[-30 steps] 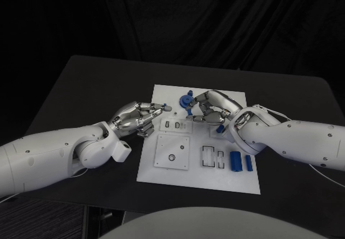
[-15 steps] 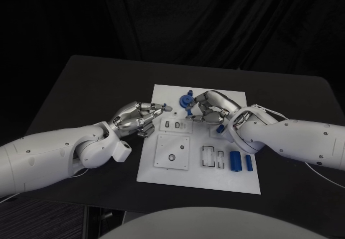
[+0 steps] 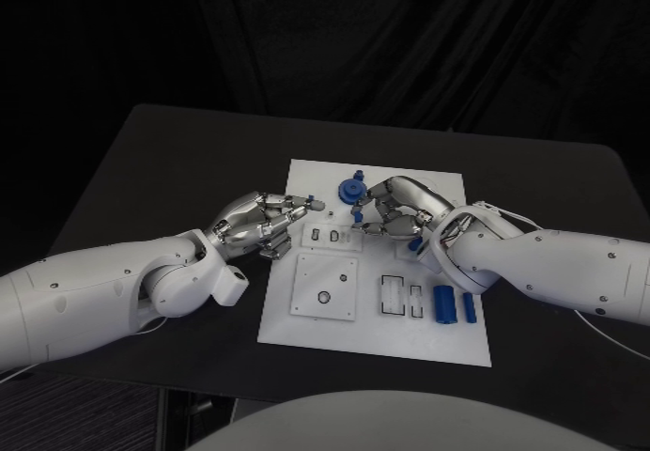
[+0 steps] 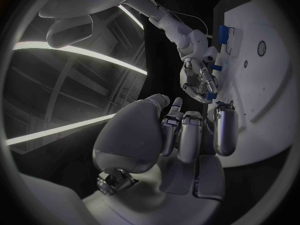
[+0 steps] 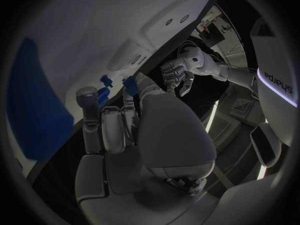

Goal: Assemble the parts on the task board

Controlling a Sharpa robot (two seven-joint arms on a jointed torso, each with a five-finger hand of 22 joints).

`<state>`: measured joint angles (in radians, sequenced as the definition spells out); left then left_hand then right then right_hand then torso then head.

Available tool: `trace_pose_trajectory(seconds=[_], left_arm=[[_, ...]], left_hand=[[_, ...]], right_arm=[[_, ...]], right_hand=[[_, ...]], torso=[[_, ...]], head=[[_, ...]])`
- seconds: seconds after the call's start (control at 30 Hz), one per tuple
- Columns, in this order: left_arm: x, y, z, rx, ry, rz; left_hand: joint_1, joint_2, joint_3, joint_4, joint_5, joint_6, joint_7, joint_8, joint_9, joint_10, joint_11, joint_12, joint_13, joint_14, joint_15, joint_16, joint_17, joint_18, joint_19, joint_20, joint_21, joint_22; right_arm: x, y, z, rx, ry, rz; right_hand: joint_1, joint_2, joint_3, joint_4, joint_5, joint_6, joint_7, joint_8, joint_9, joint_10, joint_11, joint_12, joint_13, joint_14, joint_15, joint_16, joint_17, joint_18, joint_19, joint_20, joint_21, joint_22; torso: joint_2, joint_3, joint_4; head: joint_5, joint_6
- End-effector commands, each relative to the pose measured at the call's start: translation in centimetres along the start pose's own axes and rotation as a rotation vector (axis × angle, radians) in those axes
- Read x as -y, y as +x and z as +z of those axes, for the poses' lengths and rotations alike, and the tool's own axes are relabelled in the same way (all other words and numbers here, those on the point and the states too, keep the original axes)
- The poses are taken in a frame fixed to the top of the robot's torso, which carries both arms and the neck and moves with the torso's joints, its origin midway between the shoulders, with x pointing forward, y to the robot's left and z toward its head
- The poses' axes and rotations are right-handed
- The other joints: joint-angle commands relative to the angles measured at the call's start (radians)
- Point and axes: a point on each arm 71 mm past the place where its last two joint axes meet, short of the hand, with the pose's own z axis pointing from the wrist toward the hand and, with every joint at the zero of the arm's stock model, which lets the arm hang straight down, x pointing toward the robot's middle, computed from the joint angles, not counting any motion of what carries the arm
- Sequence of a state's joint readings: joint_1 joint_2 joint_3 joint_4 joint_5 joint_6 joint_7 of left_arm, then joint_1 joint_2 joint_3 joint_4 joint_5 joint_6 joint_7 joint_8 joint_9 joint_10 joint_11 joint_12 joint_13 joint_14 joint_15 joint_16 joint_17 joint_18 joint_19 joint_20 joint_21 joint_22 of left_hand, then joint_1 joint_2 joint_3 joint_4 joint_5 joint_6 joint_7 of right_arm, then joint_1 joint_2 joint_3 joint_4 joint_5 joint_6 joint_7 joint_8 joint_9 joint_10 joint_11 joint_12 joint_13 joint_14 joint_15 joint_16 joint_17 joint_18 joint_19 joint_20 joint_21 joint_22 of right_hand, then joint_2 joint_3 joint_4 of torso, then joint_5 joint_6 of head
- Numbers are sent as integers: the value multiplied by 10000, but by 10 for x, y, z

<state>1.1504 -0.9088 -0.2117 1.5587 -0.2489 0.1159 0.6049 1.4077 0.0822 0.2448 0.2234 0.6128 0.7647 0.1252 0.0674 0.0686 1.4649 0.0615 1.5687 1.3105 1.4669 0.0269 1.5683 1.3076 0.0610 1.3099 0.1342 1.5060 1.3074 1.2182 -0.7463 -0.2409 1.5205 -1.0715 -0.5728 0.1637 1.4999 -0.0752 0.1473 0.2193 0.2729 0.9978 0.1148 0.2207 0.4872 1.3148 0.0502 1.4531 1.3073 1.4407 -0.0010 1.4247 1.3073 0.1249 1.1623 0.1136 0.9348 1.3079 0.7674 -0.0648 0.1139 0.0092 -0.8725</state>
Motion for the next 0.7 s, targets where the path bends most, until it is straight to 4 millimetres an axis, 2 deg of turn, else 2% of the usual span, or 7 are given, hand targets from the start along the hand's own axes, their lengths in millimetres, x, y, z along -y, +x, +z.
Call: trace_pose_trajectory(seconds=[0.03,0.4,0.53,0.7], left_arm=[[0,2,1,-105,83,-126],[-1,2,0,-109,58,-147],[-2,2,0,-113,45,-156],[-3,3,0,-119,16,-170]], left_hand=[[115,22,60,3,27,58,4,20,10,1059,-59,21,2603,1039,-42,25,2632,-88,-67,2,-58,1027],[140,29,91,-29,40,69,5,19,10,1059,-59,21,2603,1039,-42,25,2632,-88,-69,2,-60,1029],[153,31,108,-46,46,69,6,18,9,1059,-59,21,2603,1039,-42,25,2632,-89,-64,2,-59,1033],[162,33,120,-58,49,69,7,17,8,1059,-59,21,2603,1039,-42,25,2632,-89,-62,2,-60,1034]], right_arm=[[0,3,-1,-260,-24,76],[2,9,-2,-453,2,149],[3,11,-3,-488,8,169],[5,14,-4,-640,87,203]], right_hand=[[-8,88,1,68,-59,137,-111,69,25,-56,-31,-20,1170,-87,20,8,1598,92,-67,-6,-72,841],[8,85,2,60,-83,119,-101,60,16,-108,-25,-40,1142,-150,25,-48,1557,112,-144,-4,-187,813],[15,78,0,57,-97,107,-91,54,9,-140,-17,-51,1126,-176,32,-65,1544,117,-177,-1,-230,804],[38,64,-3,40,-145,99,-81,51,-1,-156,-5,-50,1120,-210,43,-85,1529,122,-221,5,-285,793]], torso=[[-7,4,-11],[-15,2,-3],[-10,0,2],[-10,0,4]], head=[[17,-1],[46,-1],[-11,-1],[-18,-1]])
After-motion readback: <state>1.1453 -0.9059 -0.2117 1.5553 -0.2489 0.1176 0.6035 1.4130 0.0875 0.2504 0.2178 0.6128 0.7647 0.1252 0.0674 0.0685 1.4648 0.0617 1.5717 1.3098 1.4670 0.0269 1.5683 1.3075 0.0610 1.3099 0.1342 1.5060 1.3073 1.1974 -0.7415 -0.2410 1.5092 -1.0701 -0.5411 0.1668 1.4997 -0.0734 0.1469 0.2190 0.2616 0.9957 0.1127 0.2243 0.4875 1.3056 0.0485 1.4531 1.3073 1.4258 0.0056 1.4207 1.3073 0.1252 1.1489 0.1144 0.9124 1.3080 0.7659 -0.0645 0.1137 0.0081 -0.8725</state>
